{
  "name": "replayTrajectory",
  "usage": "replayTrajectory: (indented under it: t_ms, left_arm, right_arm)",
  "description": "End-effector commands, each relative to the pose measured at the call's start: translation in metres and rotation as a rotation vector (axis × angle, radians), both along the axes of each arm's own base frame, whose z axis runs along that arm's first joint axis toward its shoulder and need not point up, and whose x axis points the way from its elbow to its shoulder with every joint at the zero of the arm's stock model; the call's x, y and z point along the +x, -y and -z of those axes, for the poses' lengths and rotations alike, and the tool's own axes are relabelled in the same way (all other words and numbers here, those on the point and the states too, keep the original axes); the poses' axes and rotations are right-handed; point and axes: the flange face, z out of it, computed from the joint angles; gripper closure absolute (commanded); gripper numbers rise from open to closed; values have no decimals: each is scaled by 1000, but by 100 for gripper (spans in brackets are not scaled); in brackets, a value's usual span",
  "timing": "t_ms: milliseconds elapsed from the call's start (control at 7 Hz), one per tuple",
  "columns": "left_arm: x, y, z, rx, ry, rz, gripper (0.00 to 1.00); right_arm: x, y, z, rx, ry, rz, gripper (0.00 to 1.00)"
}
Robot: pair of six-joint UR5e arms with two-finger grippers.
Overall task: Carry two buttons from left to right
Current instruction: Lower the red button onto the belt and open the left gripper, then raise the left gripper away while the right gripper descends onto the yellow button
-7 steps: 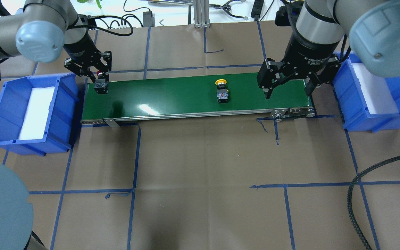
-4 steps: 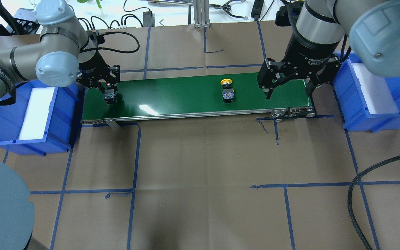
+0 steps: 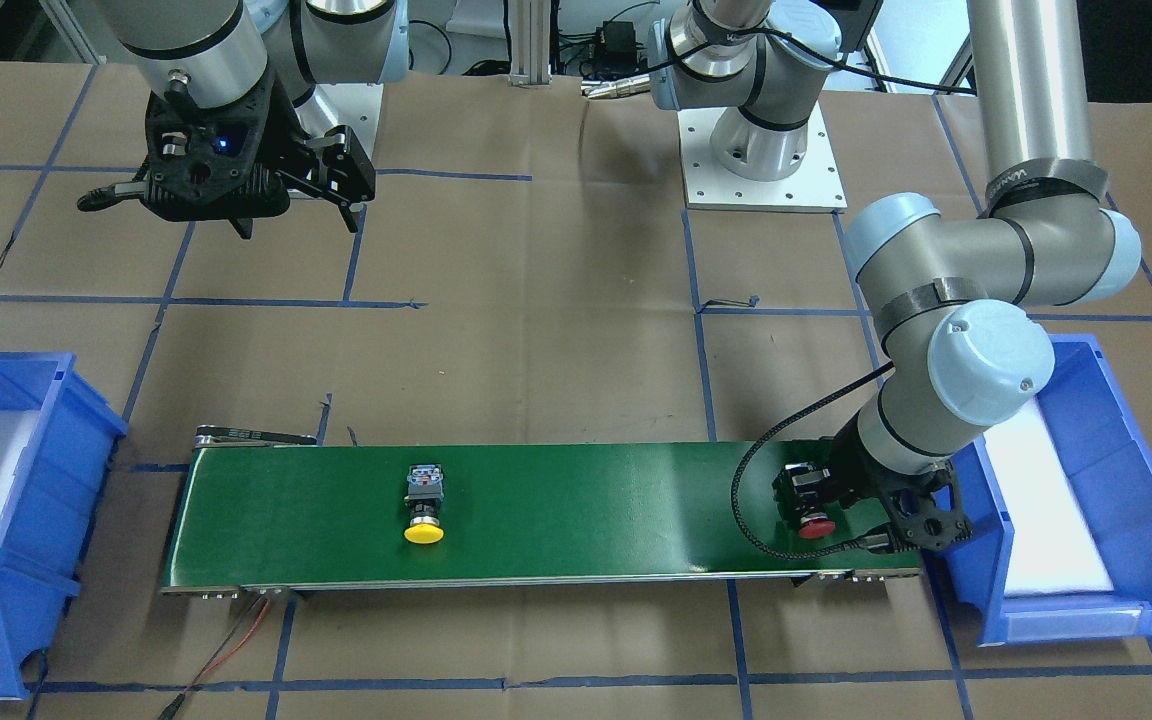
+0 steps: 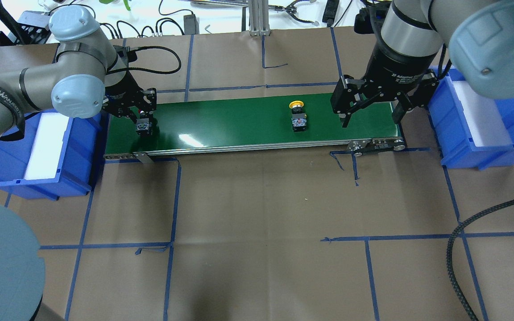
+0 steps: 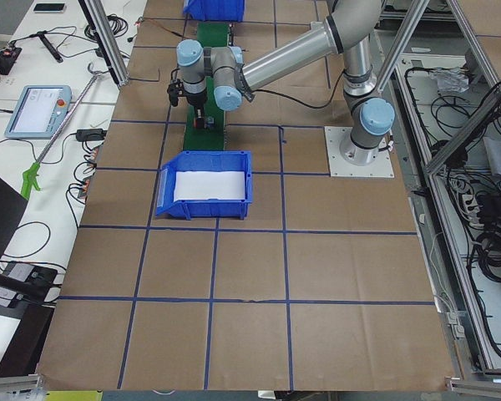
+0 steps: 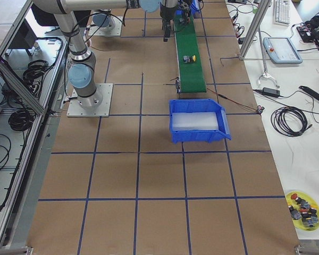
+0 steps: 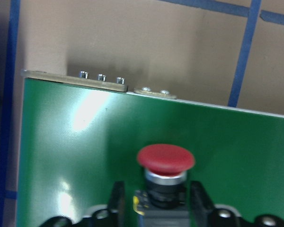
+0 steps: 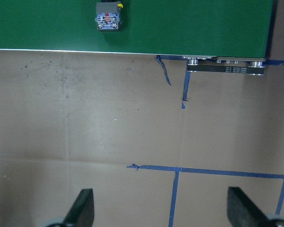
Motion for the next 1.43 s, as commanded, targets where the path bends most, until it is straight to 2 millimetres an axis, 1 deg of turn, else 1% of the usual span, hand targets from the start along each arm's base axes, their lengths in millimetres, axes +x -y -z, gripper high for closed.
replayTrajectory:
  t_ms: [0, 143, 286, 429, 571, 714, 857, 1000, 1143, 1286]
  left_arm:
    - [0, 3, -22, -33, 6, 3, 0]
    - [-1, 1, -48, -48, 10, 6, 0]
    - [-4, -11, -80, -36, 9, 8, 0]
    - [-7, -30, -106, -11, 5, 9, 0]
    - [-28, -51, -132, -2, 11, 39, 0]
    - [-59, -80, -160, 17, 17, 61, 0]
    - [-64, -105, -178, 9, 11, 67, 0]
    - [-63, -122, -185, 19, 12, 81, 0]
    - [-57, -124, -184, 23, 10, 116, 0]
    - [-55, -126, -185, 29, 8, 123, 0]
  right_arm:
    - [1, 1, 1, -3, 0, -1, 0]
    - [2, 2, 3, 0, 0, -3, 0]
    - [2, 13, 7, -35, 2, -4, 0]
    - [4, 39, 30, -55, 5, -7, 0]
    - [5, 64, 48, -64, 10, -9, 0]
    - [-13, 89, 70, -67, 5, 24, 0]
    - [-34, 104, 83, -61, 19, 80, 0]
    - [-47, 111, 87, -70, 11, 100, 0]
    - [-56, 130, 93, -118, 6, 110, 0]
    - [-57, 150, 108, -133, 8, 114, 0]
